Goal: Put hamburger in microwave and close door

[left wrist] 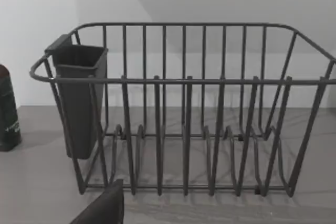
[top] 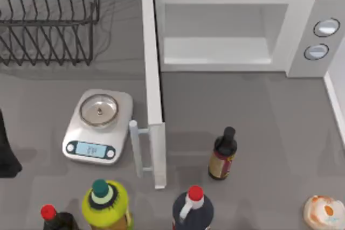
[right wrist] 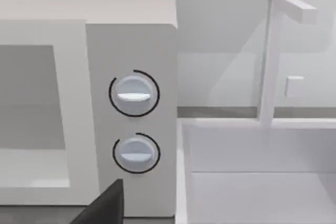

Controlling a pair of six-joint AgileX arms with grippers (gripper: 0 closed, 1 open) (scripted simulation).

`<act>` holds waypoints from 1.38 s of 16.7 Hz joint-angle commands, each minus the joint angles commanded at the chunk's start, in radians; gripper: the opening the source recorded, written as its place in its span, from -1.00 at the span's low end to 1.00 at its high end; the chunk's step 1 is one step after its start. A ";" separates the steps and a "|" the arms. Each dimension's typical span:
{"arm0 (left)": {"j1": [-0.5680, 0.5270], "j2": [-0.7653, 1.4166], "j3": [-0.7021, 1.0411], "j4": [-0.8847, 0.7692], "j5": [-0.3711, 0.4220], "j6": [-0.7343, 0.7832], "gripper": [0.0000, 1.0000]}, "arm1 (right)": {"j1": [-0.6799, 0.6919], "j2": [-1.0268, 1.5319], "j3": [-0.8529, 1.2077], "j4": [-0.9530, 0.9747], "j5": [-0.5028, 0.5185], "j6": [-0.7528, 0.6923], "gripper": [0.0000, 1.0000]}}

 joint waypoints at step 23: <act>0.000 0.000 0.000 0.000 0.000 0.000 1.00 | 0.415 1.341 0.758 -0.943 0.000 -0.848 1.00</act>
